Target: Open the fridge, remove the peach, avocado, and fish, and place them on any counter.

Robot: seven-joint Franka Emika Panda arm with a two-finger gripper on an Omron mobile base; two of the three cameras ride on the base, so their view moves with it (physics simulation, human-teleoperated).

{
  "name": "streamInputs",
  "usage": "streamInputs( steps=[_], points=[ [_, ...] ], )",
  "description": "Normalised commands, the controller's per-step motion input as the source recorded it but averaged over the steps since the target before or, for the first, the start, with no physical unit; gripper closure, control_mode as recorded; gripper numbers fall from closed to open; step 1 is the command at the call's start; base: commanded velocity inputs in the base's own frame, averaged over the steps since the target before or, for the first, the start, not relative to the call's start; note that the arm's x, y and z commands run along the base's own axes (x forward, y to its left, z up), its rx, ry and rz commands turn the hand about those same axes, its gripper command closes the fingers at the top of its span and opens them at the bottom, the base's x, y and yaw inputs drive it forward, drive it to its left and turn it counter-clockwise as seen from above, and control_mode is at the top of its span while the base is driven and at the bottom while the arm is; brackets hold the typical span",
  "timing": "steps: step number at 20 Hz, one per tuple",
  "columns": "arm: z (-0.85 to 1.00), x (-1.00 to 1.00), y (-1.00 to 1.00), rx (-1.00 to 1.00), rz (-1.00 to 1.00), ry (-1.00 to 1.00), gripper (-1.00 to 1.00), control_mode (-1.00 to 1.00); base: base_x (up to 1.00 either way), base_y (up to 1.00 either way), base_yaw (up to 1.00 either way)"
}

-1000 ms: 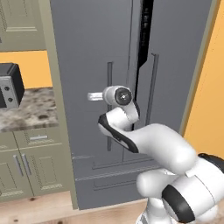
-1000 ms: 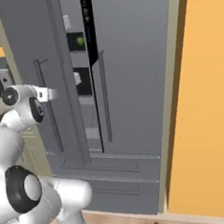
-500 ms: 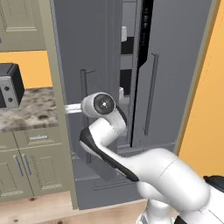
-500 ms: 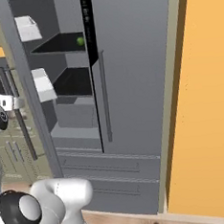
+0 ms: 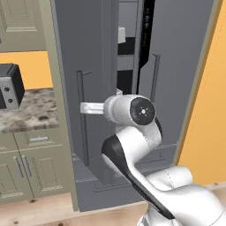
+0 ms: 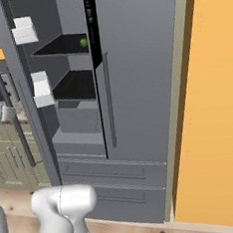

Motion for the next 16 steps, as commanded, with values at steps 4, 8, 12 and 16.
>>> streamInputs(
  steps=[4,8,12,16],
  points=[
    [0.35,-0.40,-1.00,0.29,0.00,0.05,-1.00,-1.00,0.00,0.00,0.00],
    [0.01,0.21,-1.00,0.29,0.19,0.01,-1.00,-1.00,0.00,0.00,0.00],
    [0.00,0.76,-0.94,0.25,0.23,0.00,-1.00,-1.00,0.00,0.00,0.00],
    [-0.02,1.00,-0.44,0.28,0.20,0.15,-1.00,-1.00,0.00,0.00,0.00]
  ],
)
